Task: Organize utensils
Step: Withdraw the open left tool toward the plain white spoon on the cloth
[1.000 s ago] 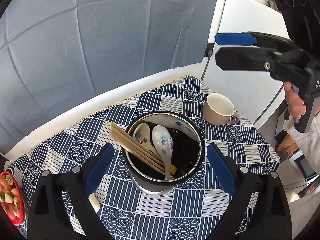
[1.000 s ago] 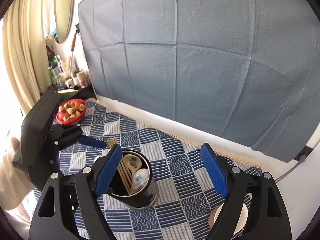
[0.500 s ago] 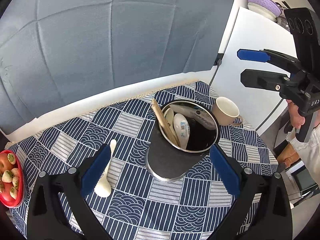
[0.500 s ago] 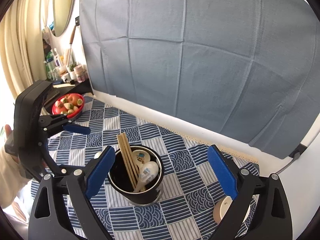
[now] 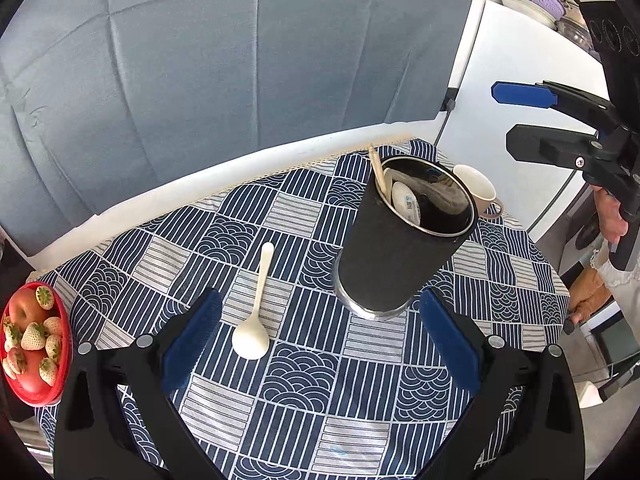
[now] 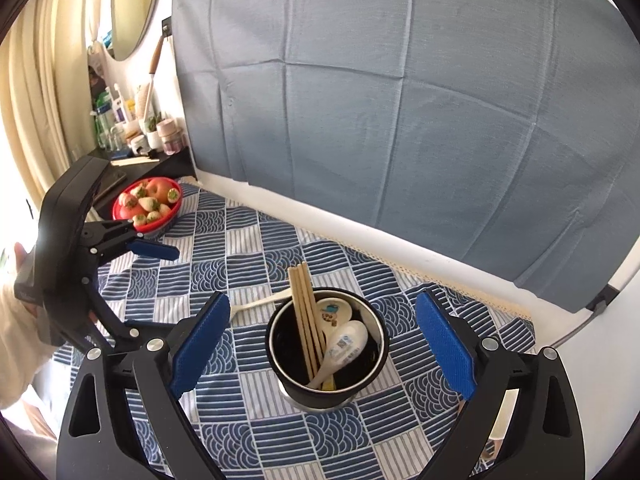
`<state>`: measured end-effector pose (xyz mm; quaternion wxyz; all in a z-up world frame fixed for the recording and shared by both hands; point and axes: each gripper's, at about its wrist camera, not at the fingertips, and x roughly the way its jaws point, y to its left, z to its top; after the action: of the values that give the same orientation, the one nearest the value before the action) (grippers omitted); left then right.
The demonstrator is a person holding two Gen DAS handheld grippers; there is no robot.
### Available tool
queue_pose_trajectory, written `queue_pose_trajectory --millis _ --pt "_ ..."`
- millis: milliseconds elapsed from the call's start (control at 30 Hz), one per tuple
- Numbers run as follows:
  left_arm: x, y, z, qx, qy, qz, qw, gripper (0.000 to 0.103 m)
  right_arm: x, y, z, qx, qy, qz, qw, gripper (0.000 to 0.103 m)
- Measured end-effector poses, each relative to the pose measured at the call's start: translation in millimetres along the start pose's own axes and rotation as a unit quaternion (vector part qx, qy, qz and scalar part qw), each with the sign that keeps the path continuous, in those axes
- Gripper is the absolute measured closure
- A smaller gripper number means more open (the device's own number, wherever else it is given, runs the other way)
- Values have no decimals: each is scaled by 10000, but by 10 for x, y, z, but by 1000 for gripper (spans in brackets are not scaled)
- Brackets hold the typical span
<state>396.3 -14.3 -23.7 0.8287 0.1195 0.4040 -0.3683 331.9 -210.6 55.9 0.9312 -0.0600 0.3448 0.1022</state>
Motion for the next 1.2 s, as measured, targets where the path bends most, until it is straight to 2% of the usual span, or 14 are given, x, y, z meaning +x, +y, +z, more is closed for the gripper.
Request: queue_pose_trajectory --millis 267,567,800,1200 --pt "63 262 -146 115 148 -100 9998 6 78 251 48 58 27 -84 9999 14" --pt "283 528 -320 255 474 -306 9981 6 347 541 92 123 196 -190 9996 14" --pt "478 669 -381 219 599 -452 9969 6 631 736 188 -121 427 -148 9989 14" --pt "806 851 -456 -133 664 -556 9962 6 1212 825 331 -513 1058 69 9930 14"
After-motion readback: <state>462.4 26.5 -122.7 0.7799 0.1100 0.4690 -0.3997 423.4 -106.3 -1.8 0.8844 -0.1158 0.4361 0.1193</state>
